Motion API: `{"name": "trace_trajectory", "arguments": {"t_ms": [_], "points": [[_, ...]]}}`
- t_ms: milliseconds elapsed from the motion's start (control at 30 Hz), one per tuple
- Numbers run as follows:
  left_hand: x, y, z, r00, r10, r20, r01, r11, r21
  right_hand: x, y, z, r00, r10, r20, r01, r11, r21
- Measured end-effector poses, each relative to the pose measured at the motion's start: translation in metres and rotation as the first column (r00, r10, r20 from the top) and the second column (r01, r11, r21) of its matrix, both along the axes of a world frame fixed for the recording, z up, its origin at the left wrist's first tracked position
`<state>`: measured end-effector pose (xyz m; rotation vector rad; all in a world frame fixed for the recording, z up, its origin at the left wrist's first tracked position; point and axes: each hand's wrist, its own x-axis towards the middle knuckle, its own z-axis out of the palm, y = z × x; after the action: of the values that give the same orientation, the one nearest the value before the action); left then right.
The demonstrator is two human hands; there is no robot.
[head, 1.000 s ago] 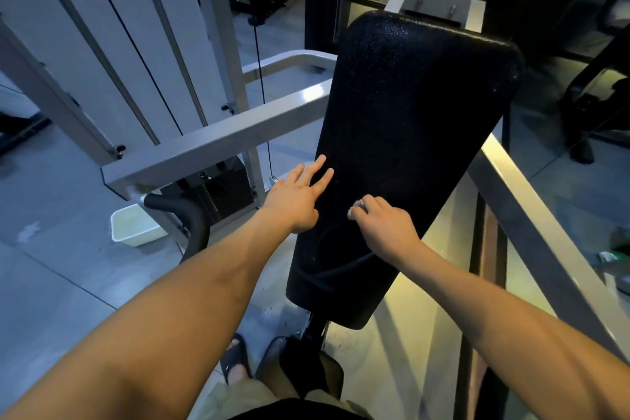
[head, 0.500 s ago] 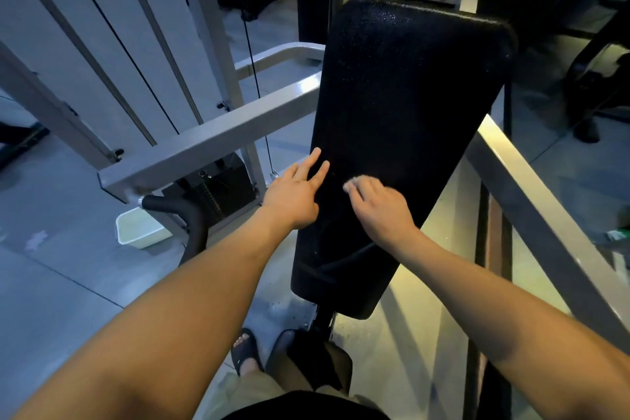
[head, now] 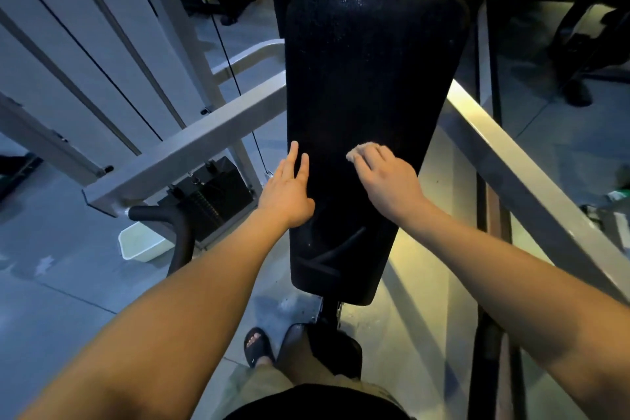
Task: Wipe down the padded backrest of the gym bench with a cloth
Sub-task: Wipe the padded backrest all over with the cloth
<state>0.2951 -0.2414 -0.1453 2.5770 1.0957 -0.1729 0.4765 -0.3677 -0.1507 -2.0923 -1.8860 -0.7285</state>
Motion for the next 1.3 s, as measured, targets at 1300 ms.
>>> {"name": "trace_trajectory", "arguments": {"t_ms": [1300], "points": [[0.046, -0.04, 0.026, 0.987, -0.16, 0.012, 0.152, 0.955, 0.254, 0.005, -0.049, -0.03, 0.944, -0.097, -0.315, 0.069, 0.993, -0.097]]}}
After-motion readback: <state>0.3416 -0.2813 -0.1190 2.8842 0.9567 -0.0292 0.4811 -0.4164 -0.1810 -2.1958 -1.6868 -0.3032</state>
